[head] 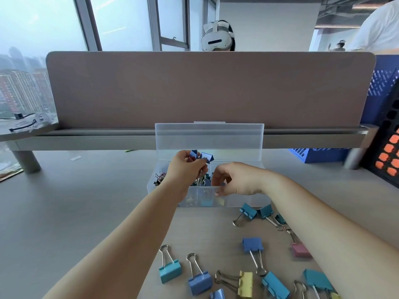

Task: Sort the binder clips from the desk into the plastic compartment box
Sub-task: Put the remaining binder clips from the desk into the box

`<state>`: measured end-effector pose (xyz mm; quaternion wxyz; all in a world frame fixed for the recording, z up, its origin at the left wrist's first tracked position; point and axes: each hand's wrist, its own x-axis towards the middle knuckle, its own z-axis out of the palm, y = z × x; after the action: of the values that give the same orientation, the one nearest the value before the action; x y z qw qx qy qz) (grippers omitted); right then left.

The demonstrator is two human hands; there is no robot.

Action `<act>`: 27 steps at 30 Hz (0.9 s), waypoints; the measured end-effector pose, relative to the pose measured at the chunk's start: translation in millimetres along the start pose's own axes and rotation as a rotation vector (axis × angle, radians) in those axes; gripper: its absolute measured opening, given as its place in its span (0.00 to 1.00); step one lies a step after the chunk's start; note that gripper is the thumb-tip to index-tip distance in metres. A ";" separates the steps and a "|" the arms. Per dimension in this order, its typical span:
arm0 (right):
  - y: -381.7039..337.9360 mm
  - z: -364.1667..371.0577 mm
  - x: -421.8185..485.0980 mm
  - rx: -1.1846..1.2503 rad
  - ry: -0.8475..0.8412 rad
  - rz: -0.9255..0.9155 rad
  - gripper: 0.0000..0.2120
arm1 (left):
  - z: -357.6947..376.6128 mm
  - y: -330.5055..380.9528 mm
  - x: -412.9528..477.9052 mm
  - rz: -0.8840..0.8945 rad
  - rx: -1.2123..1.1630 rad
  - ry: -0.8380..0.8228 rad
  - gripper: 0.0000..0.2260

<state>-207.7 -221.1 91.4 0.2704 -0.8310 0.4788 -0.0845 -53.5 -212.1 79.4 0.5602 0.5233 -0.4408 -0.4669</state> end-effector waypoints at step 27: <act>-1.0 -18.8 19.1 0.030 0.173 0.041 0.09 | -1.6 -1.6 2.4 0.025 -0.058 0.050 0.02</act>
<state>-204.4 -243.7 105.4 0.2421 -0.8065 0.5159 -0.1575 -51.5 -214.2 77.7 0.5919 0.5127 -0.4195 -0.4592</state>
